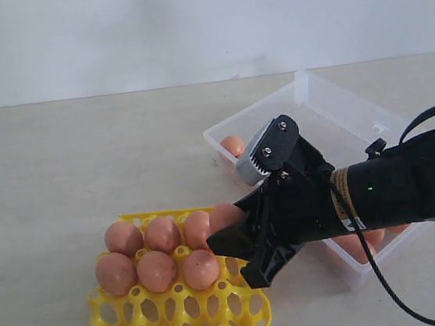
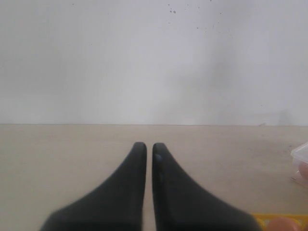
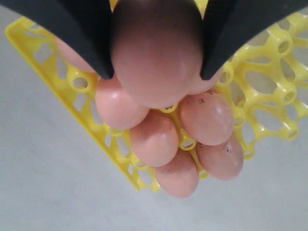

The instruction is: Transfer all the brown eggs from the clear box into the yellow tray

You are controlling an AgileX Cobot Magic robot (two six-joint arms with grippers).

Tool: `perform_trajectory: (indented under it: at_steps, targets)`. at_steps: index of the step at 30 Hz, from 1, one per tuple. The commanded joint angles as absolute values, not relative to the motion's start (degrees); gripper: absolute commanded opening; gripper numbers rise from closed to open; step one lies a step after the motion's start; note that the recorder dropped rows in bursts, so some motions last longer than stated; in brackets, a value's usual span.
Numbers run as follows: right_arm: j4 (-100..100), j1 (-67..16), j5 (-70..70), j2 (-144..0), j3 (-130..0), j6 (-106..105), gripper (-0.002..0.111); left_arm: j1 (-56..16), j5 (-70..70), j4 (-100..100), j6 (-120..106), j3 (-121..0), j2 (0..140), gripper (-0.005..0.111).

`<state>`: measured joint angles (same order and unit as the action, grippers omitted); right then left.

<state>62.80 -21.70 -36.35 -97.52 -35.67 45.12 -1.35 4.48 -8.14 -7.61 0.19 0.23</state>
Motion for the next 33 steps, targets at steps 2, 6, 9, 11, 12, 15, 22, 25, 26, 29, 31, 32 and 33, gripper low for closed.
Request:
perform_trajectory:
  at_steps: [2,6,9,11,12,15,22,25,26,29,31,32,33]
  targets:
    - [64.4,-21.9,-37.5,-97.5,-35.4,48.8,0.0,-1.3,4.2,-8.3,-7.2,0.0,0.0,0.004]
    - [68.2,-21.9,-37.6,-97.5,-35.4,50.9,0.0,-1.3,4.2,-8.3,-7.2,0.0,0.0,0.004]
    - [68.4,-21.9,-37.6,-97.7,-35.4,51.0,0.0,-1.3,4.2,-8.3,-7.2,0.0,0.0,0.004]
    - [69.2,-21.9,-37.0,-98.2,-35.4,51.0,0.0,-1.3,4.2,-8.3,-7.2,0.0,0.0,0.004]
    - [69.4,-21.9,-37.0,-98.5,-35.4,51.0,0.0,-1.3,4.2,-8.3,-7.2,0.0,0.0,0.004]
    - [69.3,-21.9,-37.7,-100.0,-35.4,50.3,0.0,-1.3,4.2,-8.3,-7.2,0.0,0.0,0.004]
    - [69.3,-21.9,-36.7,-100.6,-35.4,50.0,0.001,-1.3,4.3,-8.3,-7.2,0.0,0.0,0.004]
    - [68.5,-21.9,-36.3,-100.6,-35.4,47.9,0.009,-1.3,4.3,-8.3,-7.2,0.0,0.0,0.004]
    - [68.2,-21.9,-36.4,-100.6,-35.4,47.2,0.015,-1.3,4.3,-8.3,-7.2,0.0,0.0,0.004]
    - [67.9,-21.9,-36.4,-100.6,-35.4,46.8,0.034,-1.3,4.3,-8.3,-7.2,0.0,0.0,0.004]
    - [67.8,-21.9,-36.4,-100.6,-35.4,46.3,0.043,-1.3,4.3,-8.3,-7.2,0.0,0.0,0.004]
    - [67.4,-21.9,-36.4,-100.6,-35.4,46.2,0.045,-1.3,4.3,-8.3,-7.2,0.0,0.0,0.004]
    - [67.4,-21.9,-36.4,-100.6,-35.4,46.2,0.047,-1.3,4.3,-8.3,-7.2,0.0,0.0,0.004]
